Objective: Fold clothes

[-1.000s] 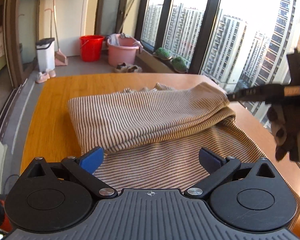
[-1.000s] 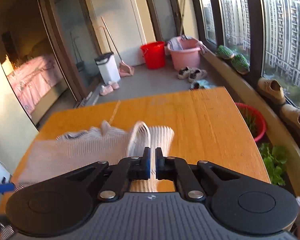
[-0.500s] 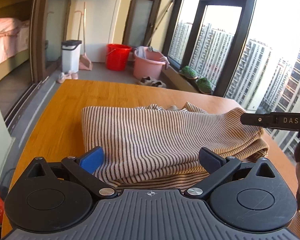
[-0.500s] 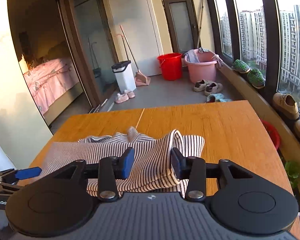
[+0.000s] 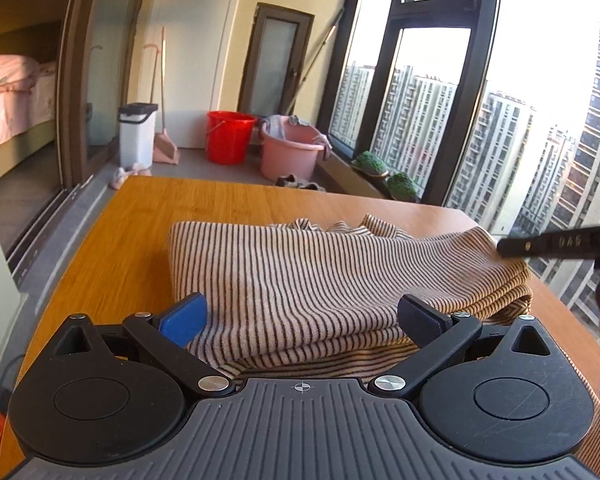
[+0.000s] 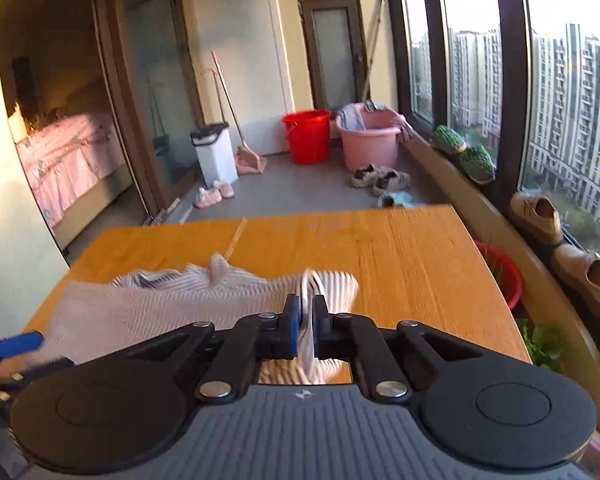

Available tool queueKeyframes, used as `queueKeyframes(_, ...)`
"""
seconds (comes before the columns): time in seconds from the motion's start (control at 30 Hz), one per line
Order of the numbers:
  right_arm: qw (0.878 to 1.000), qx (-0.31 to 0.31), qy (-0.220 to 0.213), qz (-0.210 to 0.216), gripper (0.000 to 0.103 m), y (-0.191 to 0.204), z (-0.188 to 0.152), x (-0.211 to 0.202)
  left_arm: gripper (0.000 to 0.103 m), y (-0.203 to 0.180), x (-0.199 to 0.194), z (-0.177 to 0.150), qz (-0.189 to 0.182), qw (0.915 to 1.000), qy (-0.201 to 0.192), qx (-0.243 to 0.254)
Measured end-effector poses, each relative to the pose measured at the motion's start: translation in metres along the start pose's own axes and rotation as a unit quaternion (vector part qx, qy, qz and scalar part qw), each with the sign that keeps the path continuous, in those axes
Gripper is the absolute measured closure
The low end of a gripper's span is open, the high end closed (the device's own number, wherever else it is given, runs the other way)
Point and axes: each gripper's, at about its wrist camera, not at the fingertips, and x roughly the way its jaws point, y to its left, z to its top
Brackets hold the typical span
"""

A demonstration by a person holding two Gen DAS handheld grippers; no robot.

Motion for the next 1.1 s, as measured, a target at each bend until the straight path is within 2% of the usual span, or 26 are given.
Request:
queueKeyframes(0.13, 0.999, 0.028, 0.029, -0.033, 0.096, -0.017, -0.015, 0.013, 0.0, 0.0, 0.0, 0.0, 0.003, 1.0, 0.006, 0.0)
queueKeyframes(0.17, 0.999, 0.029, 0.026, -0.038, 0.096, -0.019, -0.015, 0.011, 0.0, -0.001, 0.0, 0.0, 0.005, 1.0, 0.008, 0.003)
queueKeyframes(0.27, 0.999, 0.011, -0.021, -0.028, 0.094, -0.01, -0.004, -0.013, 0.0, -0.01, -0.002, 0.005, 0.003, 0.9997, 0.005, 0.026)
queueKeyframes(0.33, 0.998, -0.003, -0.061, -0.002, 0.082, 0.002, 0.005, -0.031, 0.0, -0.015, -0.002, 0.008, 0.0, 0.9993, 0.0, 0.037)
queueKeyframes(0.4, 0.996, -0.01, -0.087, 0.034, 0.055, 0.015, 0.01, -0.041, 0.0, -0.018, 0.003, 0.01, 0.003, 0.9994, 0.001, 0.034)
queueKeyframes(0.43, 0.994, -0.011, -0.089, 0.056, 0.052, 0.021, 0.01, -0.041, 0.0, -0.016, 0.007, 0.009, 0.005, 0.9995, 0.008, 0.029)
queueKeyframes(0.5, 0.993, -0.009, -0.073, 0.088, 0.045, 0.03, 0.007, -0.031, 0.0, -0.013, 0.015, 0.007, 0.01, 0.9995, 0.024, 0.017)
queueKeyframes(0.53, 0.994, -0.007, -0.06, 0.089, 0.044, 0.032, 0.002, -0.022, 0.0, -0.011, 0.019, 0.005, 0.013, 0.9993, 0.032, 0.012)
queueKeyframes(0.63, 0.998, 0.022, -0.015, 0.059, 0.04, 0.024, -0.017, 0.01, 0.0, -0.002, 0.019, 0.006, 0.002, 0.9994, 0.033, -0.01)
queueKeyframes(0.83, 0.998, 0.019, -0.03, 0.056, 0.03, 0.019, -0.028, 0.013, 0.0, -0.005, 0.017, 0.003, 0.009, 0.9993, 0.035, 0.0)
queueKeyframes(0.93, 0.998, 0.013, -0.026, 0.052, 0.018, 0.023, -0.027, 0.014, 0.0, -0.002, 0.016, 0.004, 0.006, 0.9994, 0.035, -0.005)
queueKeyframes(0.97, 0.998, 0.012, -0.025, 0.05, 0.006, 0.024, -0.027, 0.014, 0.0, -0.001, 0.016, 0.004, 0.005, 0.9994, 0.035, -0.007)
queueKeyframes(1.0, 0.998, 0.032, -0.019, 0.049, 0.0, 0.018, -0.027, 0.016, 0.0, -0.003, 0.018, 0.006, 0.006, 0.9993, 0.035, -0.007)
queueKeyframes(1.1, 0.995, 0.09, 0.0, 0.046, 0.0, 0.0, -0.025, 0.023, 0.0, -0.004, 0.018, 0.006, 0.005, 0.9993, 0.035, -0.009)
